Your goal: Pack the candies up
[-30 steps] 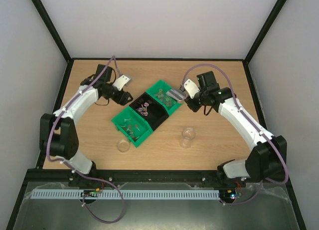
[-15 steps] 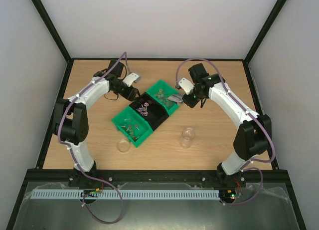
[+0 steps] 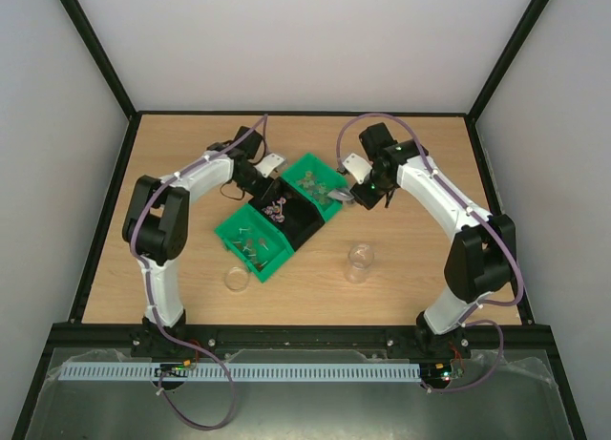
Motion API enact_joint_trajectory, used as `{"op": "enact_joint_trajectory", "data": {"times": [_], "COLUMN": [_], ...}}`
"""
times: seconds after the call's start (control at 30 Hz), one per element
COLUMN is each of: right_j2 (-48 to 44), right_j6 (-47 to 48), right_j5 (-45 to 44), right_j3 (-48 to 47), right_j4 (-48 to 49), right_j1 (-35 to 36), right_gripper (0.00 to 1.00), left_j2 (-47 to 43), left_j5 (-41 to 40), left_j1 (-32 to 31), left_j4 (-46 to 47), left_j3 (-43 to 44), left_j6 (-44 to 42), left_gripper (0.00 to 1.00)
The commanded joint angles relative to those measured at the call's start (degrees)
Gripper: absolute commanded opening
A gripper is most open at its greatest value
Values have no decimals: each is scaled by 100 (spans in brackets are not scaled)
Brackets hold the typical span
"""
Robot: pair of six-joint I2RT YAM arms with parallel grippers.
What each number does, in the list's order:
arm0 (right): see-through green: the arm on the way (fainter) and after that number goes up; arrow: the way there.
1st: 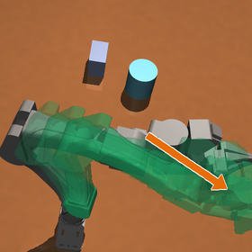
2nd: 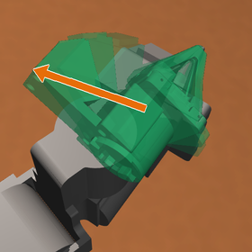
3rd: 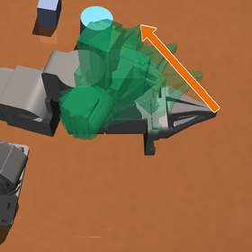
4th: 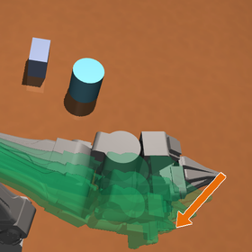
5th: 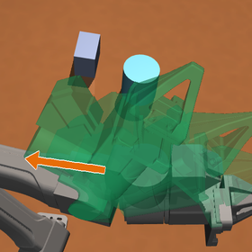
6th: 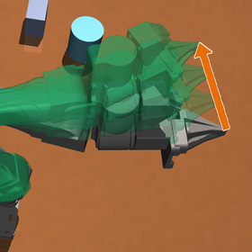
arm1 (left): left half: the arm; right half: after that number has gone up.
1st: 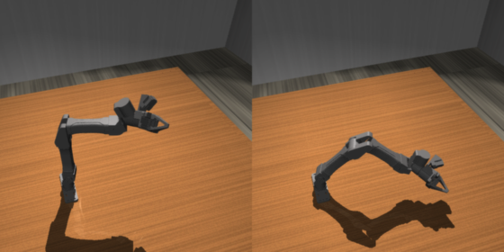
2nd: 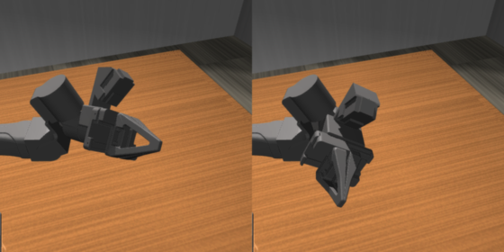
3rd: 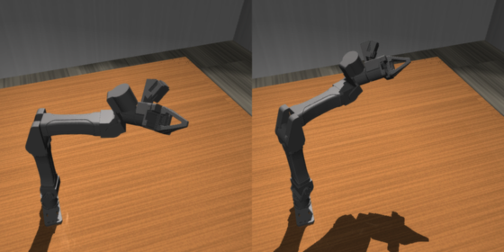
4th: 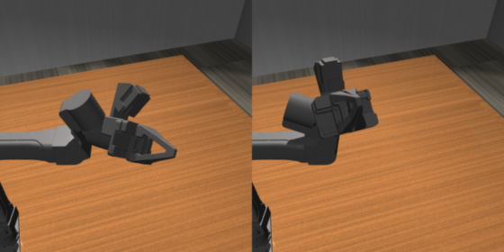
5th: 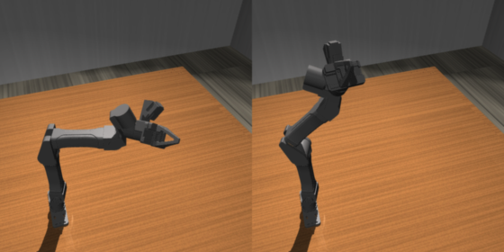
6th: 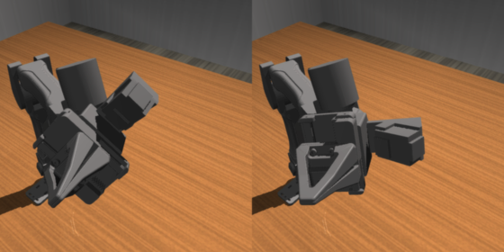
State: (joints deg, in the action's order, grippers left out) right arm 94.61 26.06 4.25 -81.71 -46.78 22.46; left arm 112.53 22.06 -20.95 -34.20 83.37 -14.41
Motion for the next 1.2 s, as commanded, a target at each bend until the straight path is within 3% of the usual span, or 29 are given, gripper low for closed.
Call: {"op": "enact_joint_trajectory", "data": {"times": [0.0,0.13,0.3,0.47,0.83,1.0,1.17], "right_j2": [-177,-326,-497,-697,-1050,-996,-947], "right_j6": [-16,-37,-97,-223,-274,-262,-205], "right_j5": [42,121,26,-26,228,252,175], "right_j3": [-120,-149,-146,-288,-618,-706,-701], "right_j4": [-414,-475,-519,-567,-545,-620,-658], "right_j1": [-13,-13,-12,-15,-13,-13,-15], "right_gripper": [1,1,1,1,1,1,1], "left_j2": [197,293,344,351,953,919,297], "left_j5": [-320,-320,156,1136,3882,4037,2785], "left_j1": [-32,-32,11,252,931,957,875], "left_j4": [-28,-63,-197,-115,-257,88,1057], "left_j3": [232,267,279,224,203,-31,-564], "left_j6": [157,107,264,657,464,693,1163], "left_gripper": [47,44,20,4,2,2,2]}}
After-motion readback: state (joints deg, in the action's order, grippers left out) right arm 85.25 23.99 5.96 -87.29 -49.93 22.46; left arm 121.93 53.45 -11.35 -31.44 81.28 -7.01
